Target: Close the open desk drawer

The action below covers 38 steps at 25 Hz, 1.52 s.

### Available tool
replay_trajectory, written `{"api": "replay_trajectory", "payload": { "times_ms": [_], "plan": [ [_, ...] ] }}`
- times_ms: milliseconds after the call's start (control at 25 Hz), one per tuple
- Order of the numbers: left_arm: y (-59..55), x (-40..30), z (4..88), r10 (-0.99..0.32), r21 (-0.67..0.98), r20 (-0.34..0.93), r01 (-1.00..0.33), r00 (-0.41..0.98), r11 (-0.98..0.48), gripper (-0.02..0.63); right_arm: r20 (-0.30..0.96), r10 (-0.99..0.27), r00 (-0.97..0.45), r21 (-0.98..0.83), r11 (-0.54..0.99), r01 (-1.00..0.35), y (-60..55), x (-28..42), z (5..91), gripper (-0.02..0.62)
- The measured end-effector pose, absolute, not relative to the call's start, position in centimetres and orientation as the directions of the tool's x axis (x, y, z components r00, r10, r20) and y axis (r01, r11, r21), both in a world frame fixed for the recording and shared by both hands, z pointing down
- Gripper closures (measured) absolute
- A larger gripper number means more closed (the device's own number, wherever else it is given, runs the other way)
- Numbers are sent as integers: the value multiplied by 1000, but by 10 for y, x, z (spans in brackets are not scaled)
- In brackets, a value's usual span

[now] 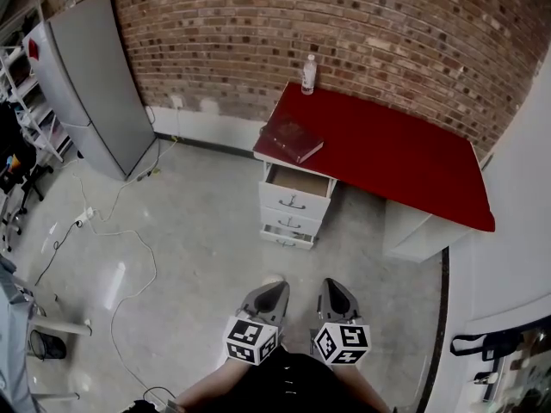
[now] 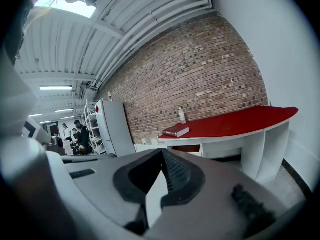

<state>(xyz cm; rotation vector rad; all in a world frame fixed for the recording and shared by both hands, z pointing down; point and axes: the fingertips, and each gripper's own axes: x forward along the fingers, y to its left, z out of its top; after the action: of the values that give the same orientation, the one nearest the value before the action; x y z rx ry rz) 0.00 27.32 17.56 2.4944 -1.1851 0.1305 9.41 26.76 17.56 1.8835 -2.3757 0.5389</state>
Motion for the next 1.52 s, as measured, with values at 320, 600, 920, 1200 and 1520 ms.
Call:
{"api": "replay_trajectory", "payload": {
  "times_ms": [320, 600, 920, 1200, 1520],
  "plan": [
    [240, 1, 183, -724, 284, 260, -768, 639, -575, 597, 278, -922, -269, -235, 206, -950, 231, 92, 185, 589],
    [190, 4, 174, -720, 283, 250, -760, 647, -585, 597, 289, -919, -268, -236, 202, -950, 187, 92, 184, 589],
    [134, 0, 172, -709, 297, 264, -754, 654, -586, 597, 316, -909, -272, -234, 203, -951, 130, 82, 183, 589],
    [71, -5, 169, -699, 313, 270, -746, 663, -587, 597, 330, -904, -271, -225, 204, -953, 68, 76, 178, 589],
    [-8, -6, 174, -674, 307, 272, -726, 686, -615, 597, 347, -907, -238, -217, 169, -961, -2, 78, 184, 589]
  ]
}}
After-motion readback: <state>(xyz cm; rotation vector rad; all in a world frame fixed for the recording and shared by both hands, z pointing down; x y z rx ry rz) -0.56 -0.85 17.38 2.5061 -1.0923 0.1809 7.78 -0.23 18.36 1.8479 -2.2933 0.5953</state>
